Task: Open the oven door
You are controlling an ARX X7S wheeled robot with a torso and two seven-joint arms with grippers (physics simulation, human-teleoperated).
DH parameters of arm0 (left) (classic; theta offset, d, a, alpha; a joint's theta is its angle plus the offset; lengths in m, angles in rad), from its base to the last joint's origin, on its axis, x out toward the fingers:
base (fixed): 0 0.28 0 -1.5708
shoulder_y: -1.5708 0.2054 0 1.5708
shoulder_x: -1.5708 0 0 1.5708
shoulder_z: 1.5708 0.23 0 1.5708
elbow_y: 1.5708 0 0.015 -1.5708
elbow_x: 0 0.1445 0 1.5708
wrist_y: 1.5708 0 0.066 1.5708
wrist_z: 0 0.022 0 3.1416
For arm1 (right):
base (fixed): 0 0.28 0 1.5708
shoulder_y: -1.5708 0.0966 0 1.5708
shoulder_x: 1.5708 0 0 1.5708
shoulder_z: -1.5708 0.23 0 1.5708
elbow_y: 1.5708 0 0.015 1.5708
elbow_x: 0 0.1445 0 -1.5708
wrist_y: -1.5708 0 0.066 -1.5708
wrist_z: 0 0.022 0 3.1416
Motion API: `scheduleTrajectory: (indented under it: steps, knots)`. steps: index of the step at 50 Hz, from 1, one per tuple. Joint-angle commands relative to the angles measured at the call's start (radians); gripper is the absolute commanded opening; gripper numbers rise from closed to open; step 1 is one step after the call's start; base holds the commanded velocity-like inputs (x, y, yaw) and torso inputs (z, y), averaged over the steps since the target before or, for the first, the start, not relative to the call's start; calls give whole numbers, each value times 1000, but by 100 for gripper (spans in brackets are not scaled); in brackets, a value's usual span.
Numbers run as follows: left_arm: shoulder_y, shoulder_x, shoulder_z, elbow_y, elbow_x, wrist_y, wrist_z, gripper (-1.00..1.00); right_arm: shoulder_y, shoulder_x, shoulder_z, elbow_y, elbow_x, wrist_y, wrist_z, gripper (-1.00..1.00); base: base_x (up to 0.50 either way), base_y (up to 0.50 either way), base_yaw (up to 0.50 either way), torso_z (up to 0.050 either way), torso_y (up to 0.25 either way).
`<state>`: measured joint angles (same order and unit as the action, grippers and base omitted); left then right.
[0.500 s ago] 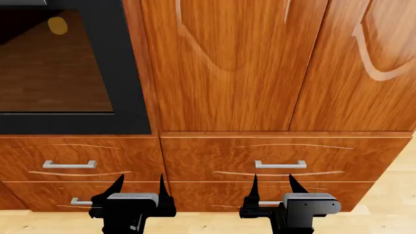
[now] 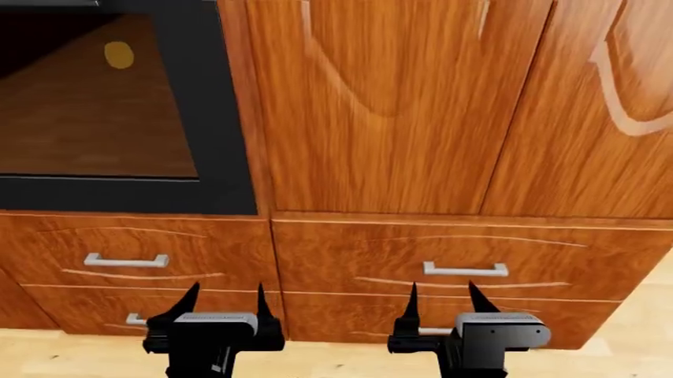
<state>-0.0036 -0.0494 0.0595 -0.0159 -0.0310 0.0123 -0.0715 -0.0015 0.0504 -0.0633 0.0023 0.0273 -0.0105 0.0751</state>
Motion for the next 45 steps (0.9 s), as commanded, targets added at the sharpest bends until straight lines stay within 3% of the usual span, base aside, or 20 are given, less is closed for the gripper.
scheduleTrajectory:
  steps: [1, 45]
  knots:
    - [0, -20, 23, 1, -13, 2, -27, 100, 0, 20, -30, -2, -1, 5, 33, 100, 0, 0, 500, 0, 0]
    - [-5, -66, 80, -9, -52, 17, -84, 100, 7, 66, -87, 3, 38, 3, 91, 100, 0, 0, 500, 0, 0]
